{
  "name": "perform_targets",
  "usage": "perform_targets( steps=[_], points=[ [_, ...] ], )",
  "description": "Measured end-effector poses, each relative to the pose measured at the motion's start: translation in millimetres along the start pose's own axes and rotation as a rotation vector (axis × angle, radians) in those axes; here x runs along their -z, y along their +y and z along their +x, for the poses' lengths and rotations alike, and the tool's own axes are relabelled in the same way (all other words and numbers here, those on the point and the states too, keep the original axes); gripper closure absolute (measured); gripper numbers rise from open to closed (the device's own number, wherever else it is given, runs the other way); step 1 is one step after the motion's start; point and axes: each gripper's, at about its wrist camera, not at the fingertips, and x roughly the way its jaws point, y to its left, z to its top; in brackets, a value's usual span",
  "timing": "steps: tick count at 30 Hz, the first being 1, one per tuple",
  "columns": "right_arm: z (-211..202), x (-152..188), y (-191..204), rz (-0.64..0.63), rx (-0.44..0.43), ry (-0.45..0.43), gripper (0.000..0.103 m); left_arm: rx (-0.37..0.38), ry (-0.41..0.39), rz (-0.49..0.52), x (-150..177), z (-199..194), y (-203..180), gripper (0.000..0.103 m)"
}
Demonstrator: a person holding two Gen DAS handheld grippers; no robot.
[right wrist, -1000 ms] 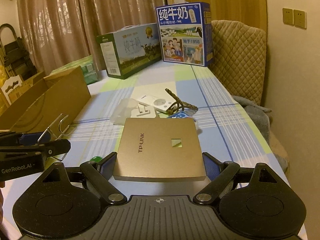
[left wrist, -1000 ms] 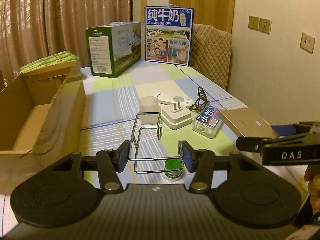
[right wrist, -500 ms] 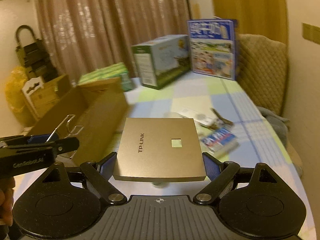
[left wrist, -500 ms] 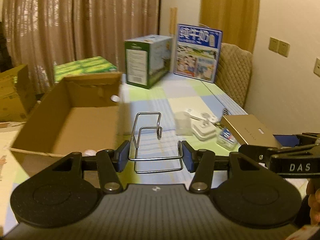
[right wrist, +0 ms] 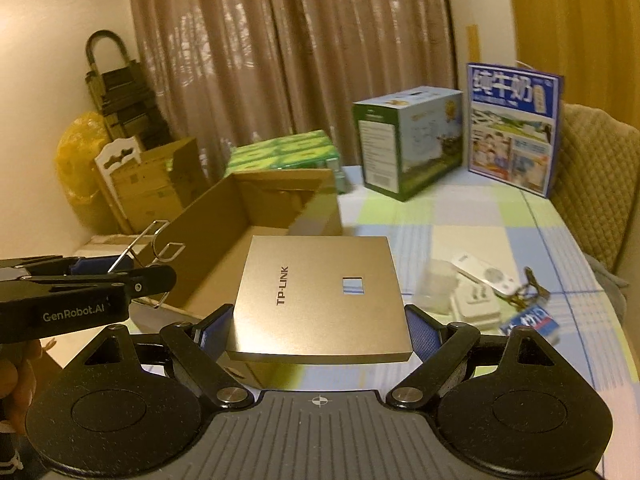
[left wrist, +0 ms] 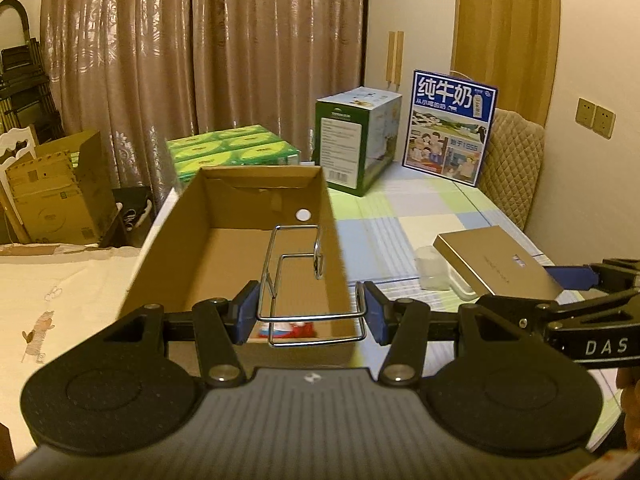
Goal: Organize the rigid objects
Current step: 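Carry rack and router to the box while the left gripper releases the rack inside, then lower the gold router into the cardboard box with the right gripper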
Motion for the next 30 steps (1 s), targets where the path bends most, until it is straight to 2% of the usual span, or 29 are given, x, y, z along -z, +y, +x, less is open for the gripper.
perform_targets(
  steps=[9,14,20,30],
  points=[
    [35,-19,41,-0.068,-0.062,0.038,0.018,-0.056,0.027,0.036,-19,3,60,0.054],
    [62,-29,68,-0.120,-0.089,0.062,0.018,-0.062,0.035,0.029,-27,10,87,0.054],
    [100,-36,86,-0.158,-0.095,0.100,0.018,-0.052,0.069,0.026,-28,32,106,0.054],
    [136,-35,83,-0.142,-0.085,0.148,0.018,-0.035,0.105,0.018,-23,64,119,0.054]
  ],
)
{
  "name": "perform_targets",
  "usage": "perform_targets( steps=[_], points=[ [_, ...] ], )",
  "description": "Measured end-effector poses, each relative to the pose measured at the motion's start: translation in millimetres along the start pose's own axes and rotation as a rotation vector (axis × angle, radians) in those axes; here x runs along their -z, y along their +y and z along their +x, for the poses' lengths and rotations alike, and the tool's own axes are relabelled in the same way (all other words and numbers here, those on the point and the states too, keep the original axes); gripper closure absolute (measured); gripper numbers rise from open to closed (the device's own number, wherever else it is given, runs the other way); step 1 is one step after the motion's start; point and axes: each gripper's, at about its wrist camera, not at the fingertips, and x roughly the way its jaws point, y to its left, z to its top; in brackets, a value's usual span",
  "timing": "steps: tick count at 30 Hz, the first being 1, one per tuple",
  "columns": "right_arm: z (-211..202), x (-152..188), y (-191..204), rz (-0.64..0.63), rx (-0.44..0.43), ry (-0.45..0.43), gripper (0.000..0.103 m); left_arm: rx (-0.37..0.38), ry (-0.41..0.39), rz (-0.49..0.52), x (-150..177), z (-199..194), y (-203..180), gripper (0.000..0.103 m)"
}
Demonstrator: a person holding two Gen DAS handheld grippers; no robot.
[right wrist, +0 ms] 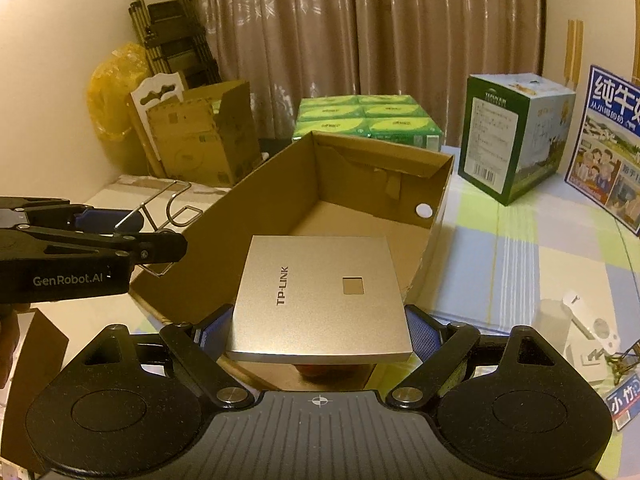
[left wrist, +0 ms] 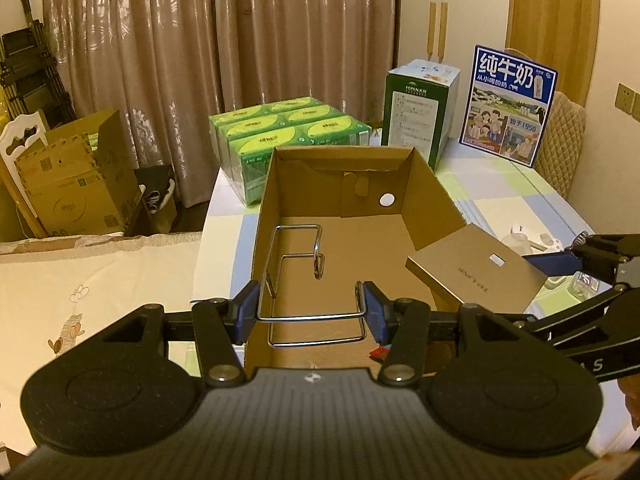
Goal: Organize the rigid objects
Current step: 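Lower the gold router into the cardboard box with the right gripper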
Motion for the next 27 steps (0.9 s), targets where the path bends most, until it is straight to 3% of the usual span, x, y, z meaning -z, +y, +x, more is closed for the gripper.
perform_targets(
  steps=[7,11,27],
  points=[
    [9,0,0,0.004,0.004,0.007,0.018,0.003,0.017,-0.007,1,16,0,0.054],
    [12,0,2,0.007,0.005,0.001,0.018,-0.012,0.009,-0.020,-4,20,2,0.044],
    [17,2,7,0.016,0.003,0.011,0.018,-0.036,-0.021,-0.081,2,1,18,0.044]
  ],
)
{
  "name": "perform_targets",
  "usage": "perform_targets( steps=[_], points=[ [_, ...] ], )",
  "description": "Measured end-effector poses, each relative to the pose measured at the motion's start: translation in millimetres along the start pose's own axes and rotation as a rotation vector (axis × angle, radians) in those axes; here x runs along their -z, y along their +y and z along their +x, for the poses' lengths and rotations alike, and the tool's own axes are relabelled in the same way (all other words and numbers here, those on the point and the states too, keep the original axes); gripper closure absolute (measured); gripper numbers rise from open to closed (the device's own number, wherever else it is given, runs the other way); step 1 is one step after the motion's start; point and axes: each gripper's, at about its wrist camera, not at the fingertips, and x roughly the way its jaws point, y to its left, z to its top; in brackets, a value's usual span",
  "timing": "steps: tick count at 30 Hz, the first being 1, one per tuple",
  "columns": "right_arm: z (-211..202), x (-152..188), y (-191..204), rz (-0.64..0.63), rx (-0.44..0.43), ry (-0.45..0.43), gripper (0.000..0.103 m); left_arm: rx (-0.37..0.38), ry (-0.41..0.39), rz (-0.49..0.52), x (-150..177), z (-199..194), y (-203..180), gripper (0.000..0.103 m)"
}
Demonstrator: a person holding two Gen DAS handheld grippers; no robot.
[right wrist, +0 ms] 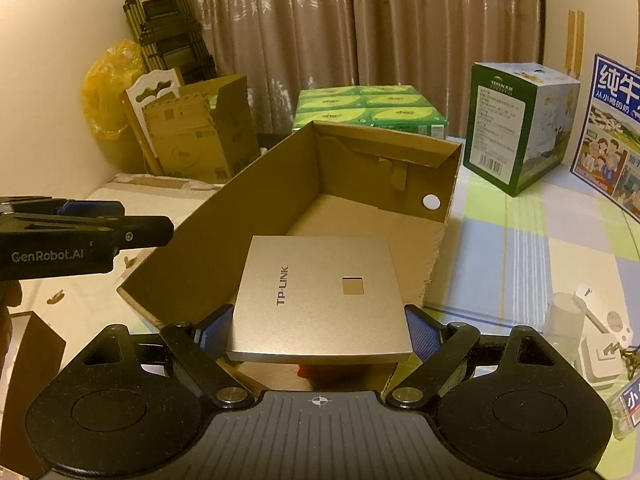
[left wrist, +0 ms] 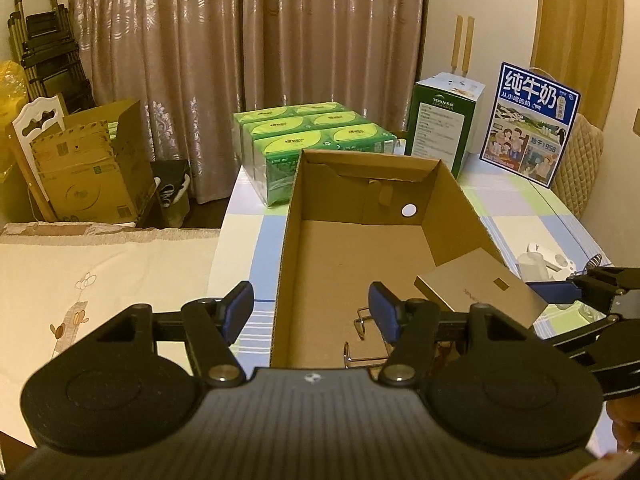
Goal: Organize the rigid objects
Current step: 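Lower the gold router into the cardboard box with the right gripper, then move both open grippers back over the objects on the table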
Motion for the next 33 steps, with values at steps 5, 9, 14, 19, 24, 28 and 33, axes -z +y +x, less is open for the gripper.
perform_targets(
  steps=[5,9,14,19,24,28,33],
  points=[
    [3,-4,-1,0.005,-0.003,-0.015,0.018,0.000,-0.006,-0.022,2,0,4,0.044],
    [8,-6,-2,0.013,-0.035,-0.021,0.018,0.000,-0.012,-0.034,3,-1,7,0.044],
    [5,-10,-7,0.021,-0.031,-0.044,0.018,0.005,-0.022,-0.051,6,-5,8,0.044],
    [-20,0,-24,0.087,-0.007,-0.079,0.018,0.013,-0.033,-0.061,9,-13,3,0.044],
    [-55,22,-45,0.157,0.030,-0.101,0.018,0.024,-0.047,-0.069,10,-29,-10,0.044],
    [-85,44,-52,0.121,0.081,-0.115,0.018,0.041,-0.064,-0.078,10,-43,-26,0.044],
    [-121,72,-66,0.104,0.136,-0.135,0.018,0.096,-0.075,-0.090,14,-60,-52,0.044]
  ],
)
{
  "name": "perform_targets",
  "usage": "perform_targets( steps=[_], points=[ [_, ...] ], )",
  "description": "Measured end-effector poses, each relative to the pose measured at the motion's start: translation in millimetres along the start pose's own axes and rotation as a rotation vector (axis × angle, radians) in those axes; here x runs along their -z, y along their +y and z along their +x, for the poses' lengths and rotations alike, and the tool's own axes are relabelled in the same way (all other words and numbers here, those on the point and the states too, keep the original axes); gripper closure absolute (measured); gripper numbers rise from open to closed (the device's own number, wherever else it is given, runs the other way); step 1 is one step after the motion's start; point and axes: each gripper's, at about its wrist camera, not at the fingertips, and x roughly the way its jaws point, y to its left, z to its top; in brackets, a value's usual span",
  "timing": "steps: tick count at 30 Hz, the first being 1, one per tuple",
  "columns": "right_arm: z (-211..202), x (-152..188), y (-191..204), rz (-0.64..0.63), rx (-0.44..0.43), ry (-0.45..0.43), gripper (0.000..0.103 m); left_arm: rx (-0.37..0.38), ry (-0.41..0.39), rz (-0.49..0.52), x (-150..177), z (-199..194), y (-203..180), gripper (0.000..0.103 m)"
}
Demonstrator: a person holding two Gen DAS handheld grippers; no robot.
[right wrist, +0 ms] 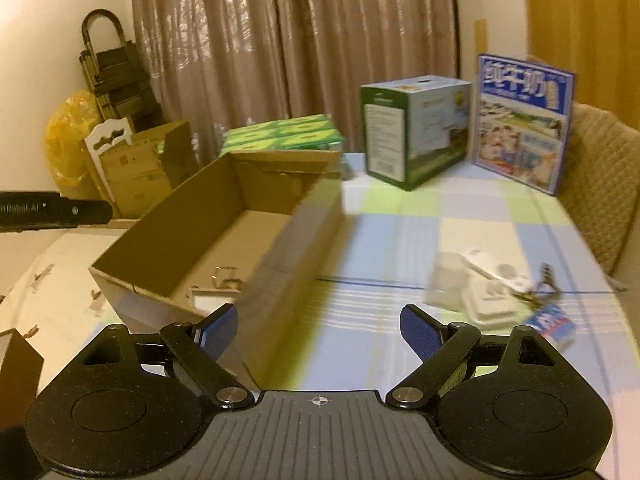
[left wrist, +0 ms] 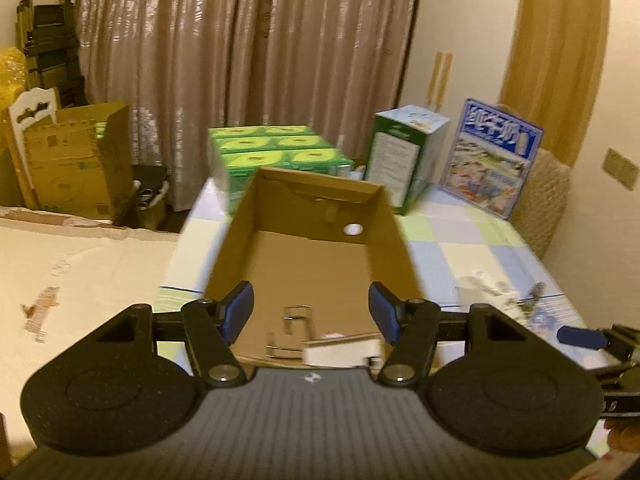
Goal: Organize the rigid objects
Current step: 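Move both open grippers back over the objects on the table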
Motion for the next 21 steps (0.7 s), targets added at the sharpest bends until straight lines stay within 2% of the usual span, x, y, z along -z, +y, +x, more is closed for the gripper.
perform_targets(
  steps=[4,10,21],
  points=[
    [-31,16,-24,-0.015,0.053,-0.021,0.018,0.062,-0.013,-0.005,5,-11,-27,0.044],
    [-74,42,-67,0.070,0.128,-0.027,0.018,0.123,-0.011,0.038,17,-21,-78,0.043],
    [-126,80,-125,0.194,0.223,-0.031,0.018,0.235,0.056,0.094,49,-21,-150,0.043]
  ],
)
